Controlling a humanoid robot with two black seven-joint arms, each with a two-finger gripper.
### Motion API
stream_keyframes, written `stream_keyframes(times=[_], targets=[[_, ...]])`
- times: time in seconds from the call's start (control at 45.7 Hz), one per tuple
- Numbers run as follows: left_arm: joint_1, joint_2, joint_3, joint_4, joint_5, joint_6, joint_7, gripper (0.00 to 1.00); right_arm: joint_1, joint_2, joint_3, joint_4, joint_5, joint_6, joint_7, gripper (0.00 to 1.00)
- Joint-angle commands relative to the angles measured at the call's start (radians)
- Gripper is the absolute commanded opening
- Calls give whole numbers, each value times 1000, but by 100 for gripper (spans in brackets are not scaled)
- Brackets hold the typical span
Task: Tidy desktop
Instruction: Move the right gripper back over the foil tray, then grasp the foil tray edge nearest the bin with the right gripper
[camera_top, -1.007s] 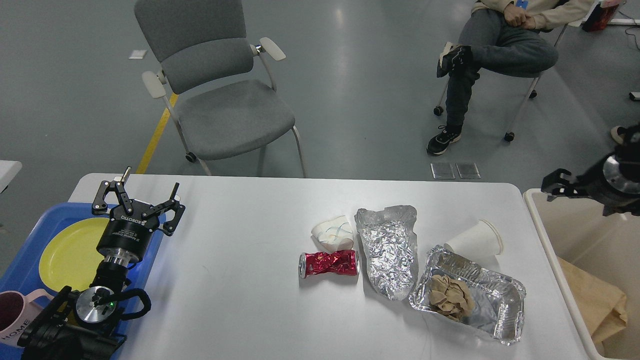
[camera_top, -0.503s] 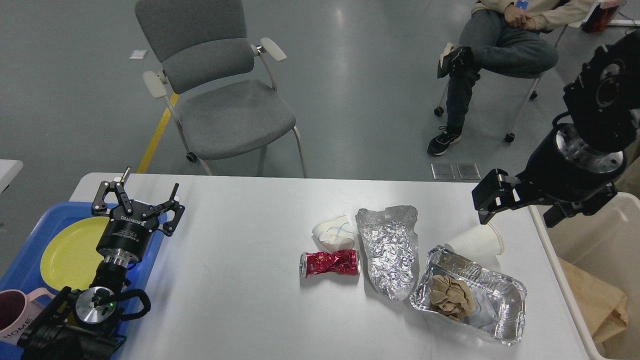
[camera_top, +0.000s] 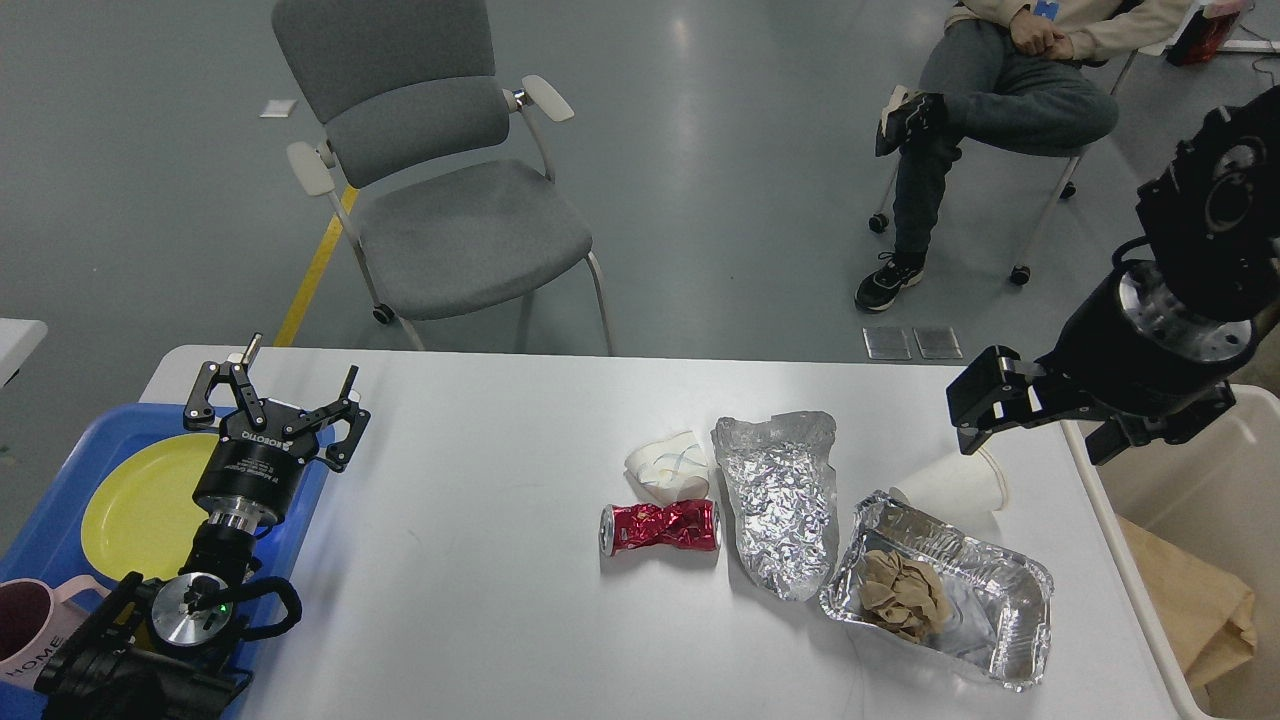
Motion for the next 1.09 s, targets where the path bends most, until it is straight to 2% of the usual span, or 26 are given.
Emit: stream_keyframes(times=[0.0,0.044,0.109,0.153,0.263,0.328,0.438,0.744,0.81,0.941,1.073], targets=[[1,0,0,0,0,0,0,96,-129,-95,-5,-48,-16,-56,2,98],[1,0,0,0,0,0,0,96,-183,-125,-5,-74,-24,-63,4,97],[1,0,0,0,0,0,0,96,-267,-141,-5,-117,-61,-64,13,88],[1,0,0,0,0,0,0,96,-328,-148,1,-150,-85,-67,15,86],[1,0,0,0,0,0,0,96,-468,-157,13,-222,-96,-93,18,87],[1,0,0,0,0,0,0,96,-554,-168,43,-272,-94,-128,21,94],[1,0,0,0,0,0,0,96,-707,-209,130,-363,-94,-188,24,99],[1,0,0,0,0,0,0,96,-973,-212,263,-498,-91,-279,27,96],[0,0,0,0,0,0,0,96,-1031,-206,293,-536,-91,-279,42,94],[1,0,0,0,0,0,0,96,-1120,-188,331,-587,-91,-287,117,94],[0,0,0,0,0,0,0,96,-1191,-143,343,-648,-81,-349,120,96]])
